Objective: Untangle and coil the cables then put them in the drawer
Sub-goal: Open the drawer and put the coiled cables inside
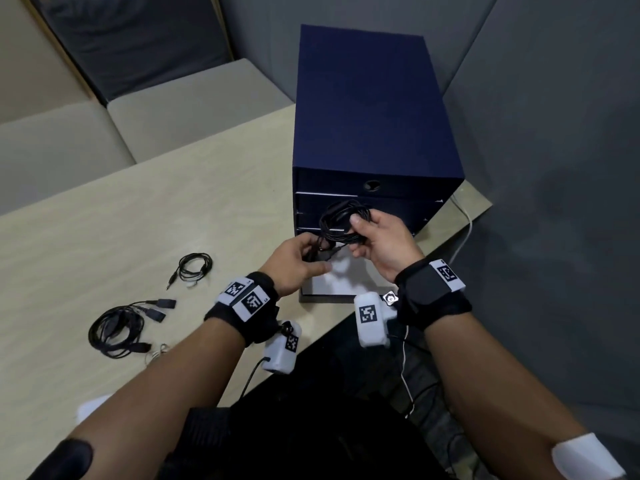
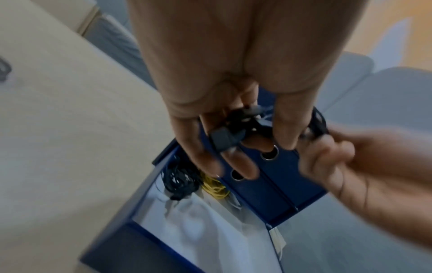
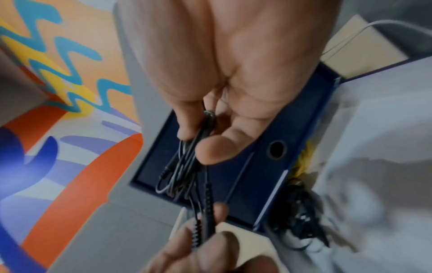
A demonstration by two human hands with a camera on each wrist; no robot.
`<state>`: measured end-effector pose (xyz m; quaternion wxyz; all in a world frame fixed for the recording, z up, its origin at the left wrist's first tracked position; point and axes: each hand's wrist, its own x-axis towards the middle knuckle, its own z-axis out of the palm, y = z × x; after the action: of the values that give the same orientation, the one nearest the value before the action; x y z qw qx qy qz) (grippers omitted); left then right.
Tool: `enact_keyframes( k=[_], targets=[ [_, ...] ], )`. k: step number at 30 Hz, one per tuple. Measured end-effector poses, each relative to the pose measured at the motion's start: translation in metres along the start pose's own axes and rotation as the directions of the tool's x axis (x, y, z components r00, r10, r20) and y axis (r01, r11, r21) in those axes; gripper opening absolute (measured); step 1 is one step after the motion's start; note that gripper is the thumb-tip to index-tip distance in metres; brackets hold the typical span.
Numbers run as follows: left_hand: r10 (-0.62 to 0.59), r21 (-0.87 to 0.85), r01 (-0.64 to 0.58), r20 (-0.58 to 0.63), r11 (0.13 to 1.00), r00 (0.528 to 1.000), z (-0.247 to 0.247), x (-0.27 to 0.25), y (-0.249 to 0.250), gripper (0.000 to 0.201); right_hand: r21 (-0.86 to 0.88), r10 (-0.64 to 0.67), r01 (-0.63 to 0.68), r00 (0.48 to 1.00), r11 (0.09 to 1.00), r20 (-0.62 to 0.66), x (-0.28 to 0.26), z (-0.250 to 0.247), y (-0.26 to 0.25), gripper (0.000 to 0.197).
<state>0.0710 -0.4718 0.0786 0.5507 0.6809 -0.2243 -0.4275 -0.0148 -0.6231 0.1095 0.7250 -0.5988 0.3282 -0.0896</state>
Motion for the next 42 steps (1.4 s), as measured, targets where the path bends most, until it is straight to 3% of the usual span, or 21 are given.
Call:
enact_keyframes(
  k=[6, 13, 16, 20, 25, 27, 29, 32, 34, 37, 42],
  targets=[
    [-0.207, -0.003, 0.207, -0.072, 0.978, 0.976, 0.020, 0.031, -0.011, 0.032, 0.028, 0.213, -0.211, 0.970, 0.977, -0.116, 0.008, -0.038, 0.035, 0.019],
    [-0.425, -0.123, 0.409, -0.180, 0.904, 0.887, 0.051, 0.085, -0.027, 0.012, -0.017, 0.374, -0.390, 0.894, 0.921, -0.246, 0.044, -0.071, 0.076, 0.007],
    [-0.470, -0.208, 0.427, -0.257, 0.880, 0.844, 0.062, 0.106, -0.027, 0.021, 0.013, 0.419, -0.433, 0.865, 0.901, -0.274, 0.061, -0.080, 0.086, 0.005],
    [-0.479, -0.283, 0.402, -0.305, 0.871, 0.823, 0.074, 0.120, -0.028, 0.025, 0.085, 0.439, -0.434, 0.853, 0.897, -0.282, 0.080, -0.085, 0.093, 0.008],
    [-0.496, -0.340, 0.391, -0.324, 0.856, 0.805, 0.079, 0.122, -0.027, 0.021, 0.003, 0.400, -0.414, 0.878, 0.910, -0.262, 0.100, -0.085, 0.104, 0.030],
    [-0.471, -0.233, 0.414, -0.320, 0.880, 0.822, 0.079, 0.118, -0.025, 0.024, 0.002, 0.407, -0.421, 0.875, 0.907, -0.261, 0.102, -0.083, 0.102, 0.035],
    [-0.440, -0.011, 0.456, -0.288, 0.890, 0.851, 0.079, 0.114, -0.022, 0.034, -0.012, 0.396, -0.412, 0.883, 0.911, -0.251, 0.103, -0.083, 0.102, 0.030],
    [-0.393, 0.309, 0.459, -0.253, 0.833, 0.884, 0.082, 0.110, -0.022, 0.027, -0.056, 0.333, -0.360, 0.905, 0.931, -0.264, 0.105, -0.084, 0.112, 0.027],
    [-0.372, 0.465, 0.442, -0.239, 0.767, 0.897, 0.084, 0.108, -0.023, 0.030, -0.048, 0.295, -0.315, 0.924, 0.948, -0.244, 0.106, -0.086, 0.119, 0.041],
    [-0.345, 0.576, 0.421, -0.243, 0.701, 0.907, 0.088, 0.107, -0.020, 0.040, -0.086, 0.266, -0.292, 0.936, 0.953, -0.231, 0.104, -0.086, 0.114, 0.045],
    [-0.367, 0.639, 0.412, -0.211, 0.649, 0.906, 0.086, 0.105, -0.015, 0.045, -0.038, 0.376, -0.399, 0.887, 0.916, -0.267, 0.102, -0.086, 0.105, 0.030]
  ],
)
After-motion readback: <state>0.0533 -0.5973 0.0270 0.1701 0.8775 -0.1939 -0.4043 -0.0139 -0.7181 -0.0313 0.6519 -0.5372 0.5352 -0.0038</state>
